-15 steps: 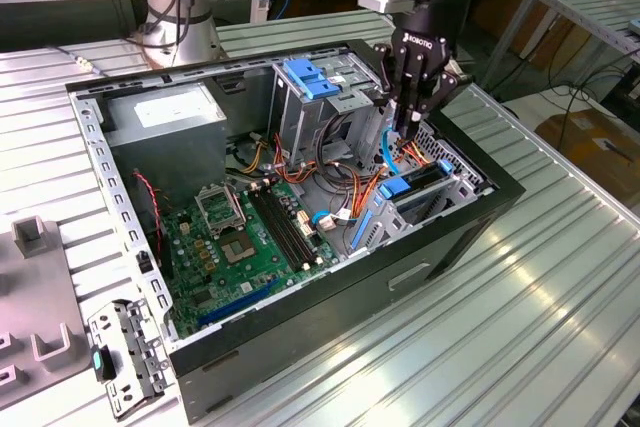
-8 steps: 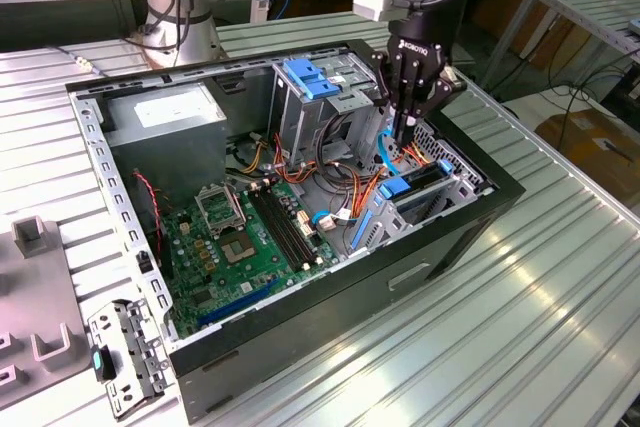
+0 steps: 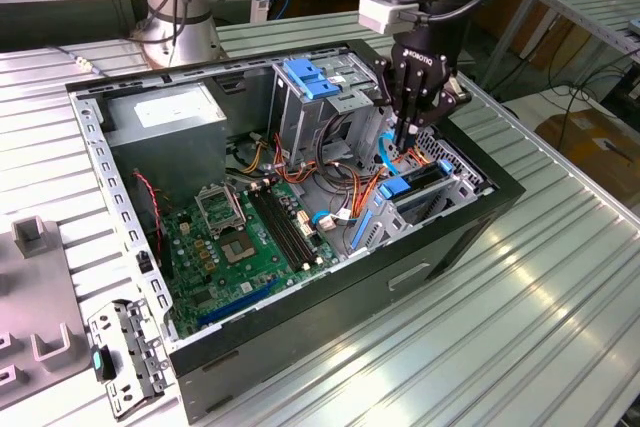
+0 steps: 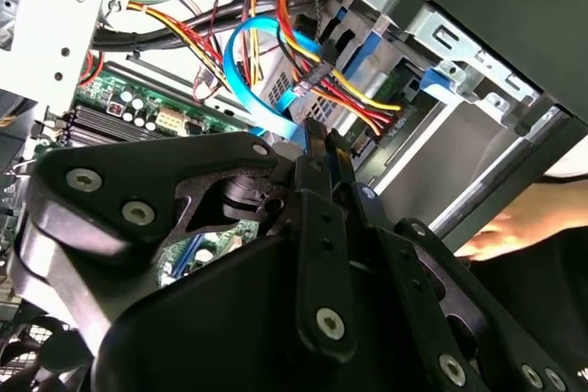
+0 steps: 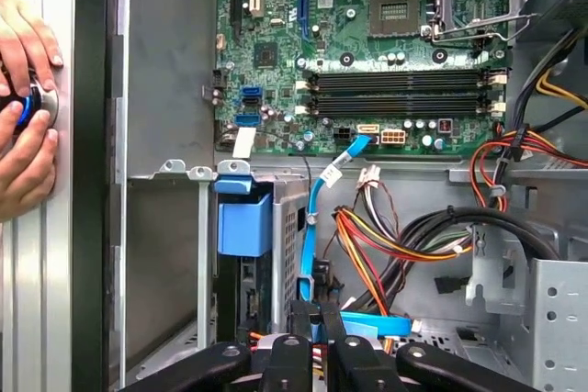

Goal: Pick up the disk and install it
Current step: 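Insert the second disk wire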

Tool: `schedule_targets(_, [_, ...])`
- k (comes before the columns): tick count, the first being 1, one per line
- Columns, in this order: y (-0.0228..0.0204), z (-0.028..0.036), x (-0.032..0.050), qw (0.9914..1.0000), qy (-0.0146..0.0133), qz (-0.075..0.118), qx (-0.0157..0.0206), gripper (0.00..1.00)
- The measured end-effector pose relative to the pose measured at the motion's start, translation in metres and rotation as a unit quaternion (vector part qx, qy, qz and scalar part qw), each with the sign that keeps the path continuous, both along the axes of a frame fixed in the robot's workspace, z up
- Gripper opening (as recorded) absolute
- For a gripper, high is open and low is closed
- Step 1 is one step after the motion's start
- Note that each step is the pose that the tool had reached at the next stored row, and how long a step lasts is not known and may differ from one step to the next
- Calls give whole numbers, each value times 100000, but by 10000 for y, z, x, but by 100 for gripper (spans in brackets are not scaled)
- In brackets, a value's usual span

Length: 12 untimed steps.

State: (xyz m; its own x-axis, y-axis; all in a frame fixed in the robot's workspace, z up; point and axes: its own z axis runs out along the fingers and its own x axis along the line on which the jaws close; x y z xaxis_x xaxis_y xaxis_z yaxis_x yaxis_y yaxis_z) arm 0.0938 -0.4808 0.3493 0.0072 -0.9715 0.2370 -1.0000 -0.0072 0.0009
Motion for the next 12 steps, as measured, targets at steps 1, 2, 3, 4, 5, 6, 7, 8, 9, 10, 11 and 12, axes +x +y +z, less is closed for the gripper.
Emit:
schedule_targets(1, [-2, 0, 0, 100000, 2, 4, 3, 16])
schedule_targets(2, [-2, 0, 1, 100000, 2, 7, 3, 16])
schedule_targets(3, [-2, 0, 1, 100000, 1, 24, 0, 16])
schedule_targets(4, [-2, 0, 1, 100000, 2, 46, -2, 16])
schedule_targets(5, [-2, 0, 1, 100000, 3, 45, -2, 16])
schedule_targets(6, [-2, 0, 1, 100000, 2, 46, 3, 16])
schedule_targets(7, [-2, 0, 1, 100000, 2, 46, -2, 16])
schedule_targets(8, [-2, 0, 1, 100000, 2, 48, 0, 16])
schedule_targets(9, [-2, 0, 1, 100000, 2, 47, -1, 16])
schedule_targets(10, [-2, 0, 1, 100000, 1, 49, -1, 16])
schedule_targets(11, [-2, 0, 1, 100000, 2, 51, 3, 16])
schedule_targets(12, [-2, 0, 1, 100000, 2, 50, 1, 16])
